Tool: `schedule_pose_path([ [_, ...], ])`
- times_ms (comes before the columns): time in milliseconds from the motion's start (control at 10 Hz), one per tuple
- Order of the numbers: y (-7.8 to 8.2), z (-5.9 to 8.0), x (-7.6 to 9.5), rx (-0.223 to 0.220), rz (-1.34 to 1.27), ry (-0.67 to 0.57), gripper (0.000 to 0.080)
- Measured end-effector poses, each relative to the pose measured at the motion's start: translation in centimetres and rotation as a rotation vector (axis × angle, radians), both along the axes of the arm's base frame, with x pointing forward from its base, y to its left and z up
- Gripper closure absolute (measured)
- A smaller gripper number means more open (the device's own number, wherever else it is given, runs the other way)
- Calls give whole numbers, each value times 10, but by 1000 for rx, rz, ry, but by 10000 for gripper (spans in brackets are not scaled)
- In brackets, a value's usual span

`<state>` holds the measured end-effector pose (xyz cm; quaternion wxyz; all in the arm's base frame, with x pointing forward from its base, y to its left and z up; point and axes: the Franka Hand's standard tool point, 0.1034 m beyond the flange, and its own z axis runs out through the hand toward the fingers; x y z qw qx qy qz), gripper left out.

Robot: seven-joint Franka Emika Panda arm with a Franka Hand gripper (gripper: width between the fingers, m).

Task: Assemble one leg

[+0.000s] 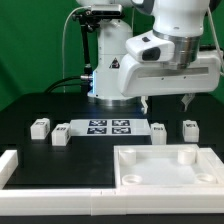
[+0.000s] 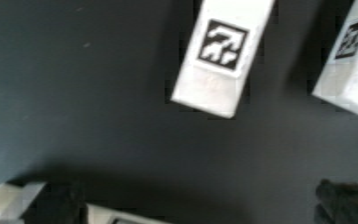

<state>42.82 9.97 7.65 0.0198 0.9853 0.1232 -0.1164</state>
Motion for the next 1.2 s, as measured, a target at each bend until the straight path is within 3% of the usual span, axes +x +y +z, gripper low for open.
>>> schedule_pose_path([
  [500, 66, 3, -13, 25, -57, 3, 151],
  [800, 65, 2, -12, 18, -54, 31, 151],
  [1200, 59, 1, -22, -85, -47, 379, 151],
])
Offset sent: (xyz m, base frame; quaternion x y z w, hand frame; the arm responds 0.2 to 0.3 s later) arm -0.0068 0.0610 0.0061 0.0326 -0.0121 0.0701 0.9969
